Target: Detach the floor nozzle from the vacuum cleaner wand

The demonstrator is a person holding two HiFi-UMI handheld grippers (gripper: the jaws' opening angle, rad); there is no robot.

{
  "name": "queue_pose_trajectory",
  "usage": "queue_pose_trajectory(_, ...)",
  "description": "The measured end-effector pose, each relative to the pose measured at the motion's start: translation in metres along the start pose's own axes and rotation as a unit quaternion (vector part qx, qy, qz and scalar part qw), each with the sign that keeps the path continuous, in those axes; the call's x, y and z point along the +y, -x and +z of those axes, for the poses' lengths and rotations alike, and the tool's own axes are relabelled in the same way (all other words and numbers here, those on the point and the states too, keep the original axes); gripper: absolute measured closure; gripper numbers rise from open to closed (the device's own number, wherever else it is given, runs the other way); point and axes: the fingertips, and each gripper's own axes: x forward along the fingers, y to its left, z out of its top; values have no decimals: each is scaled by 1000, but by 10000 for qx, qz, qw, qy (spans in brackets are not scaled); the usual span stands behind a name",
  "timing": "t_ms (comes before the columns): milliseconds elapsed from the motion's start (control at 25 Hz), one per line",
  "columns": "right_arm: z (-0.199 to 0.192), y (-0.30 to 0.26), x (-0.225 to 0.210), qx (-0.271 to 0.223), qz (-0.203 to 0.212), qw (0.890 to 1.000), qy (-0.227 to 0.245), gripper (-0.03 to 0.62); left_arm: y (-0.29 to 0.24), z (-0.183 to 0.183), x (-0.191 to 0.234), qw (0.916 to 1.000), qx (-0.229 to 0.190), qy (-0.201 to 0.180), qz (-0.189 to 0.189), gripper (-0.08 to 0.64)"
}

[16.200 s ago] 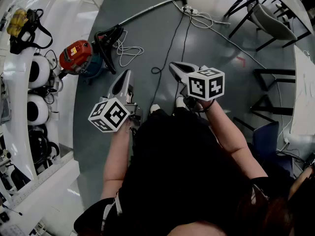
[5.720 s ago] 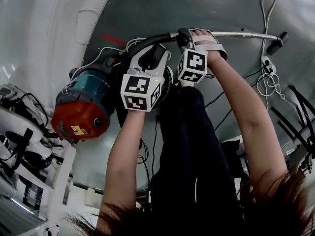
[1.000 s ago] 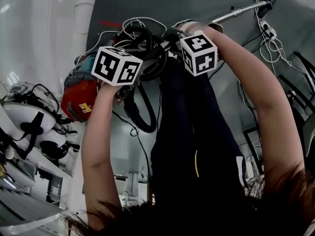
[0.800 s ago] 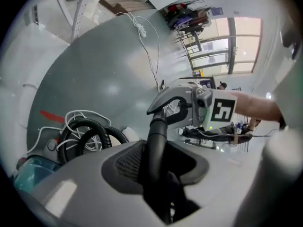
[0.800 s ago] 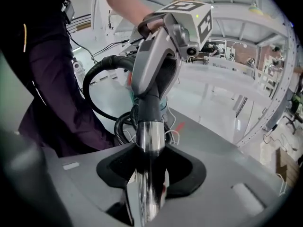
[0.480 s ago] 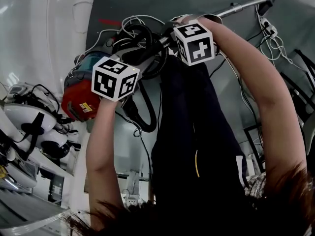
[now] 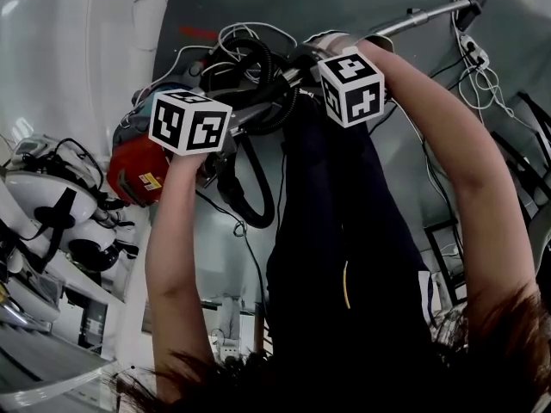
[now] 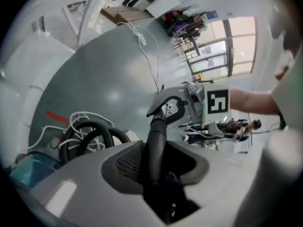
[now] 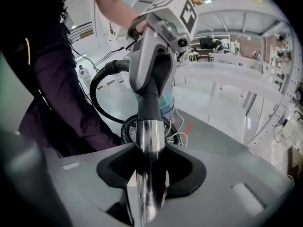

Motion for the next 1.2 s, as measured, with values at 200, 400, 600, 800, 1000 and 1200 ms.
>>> queue_pose_trajectory(200, -1, -2, 1, 5, 233, 9996, -146, 425, 4, 2, -2, 9982, -366, -330, 353, 405)
queue_pose_trajectory(400, 1, 3, 1, 103, 961, 9945, -398, 423, 14, 6, -7, 9871, -749, -1013, 990, 405)
queue_pose_trajectory(600, 5, 0, 0, 23, 799, 9964, -282, 426, 13, -1, -1, 9935, -317, -720, 828, 405)
queue_pose_trajectory(800, 10, -6, 3, -133, 124, 9998, 98, 428, 10, -15, 4, 9988, 163, -152, 436, 402)
queue_pose_trajectory(1000, 14, -9, 13, -301, 292, 9991, -100, 426, 13, -25, -3, 9995, 83, -98, 277, 407)
queue_pose_trajectory(1200, 17, -2, 6, -253, 700, 9968, -300, 425, 26, -14, -6, 9937, -352, -637, 856, 407)
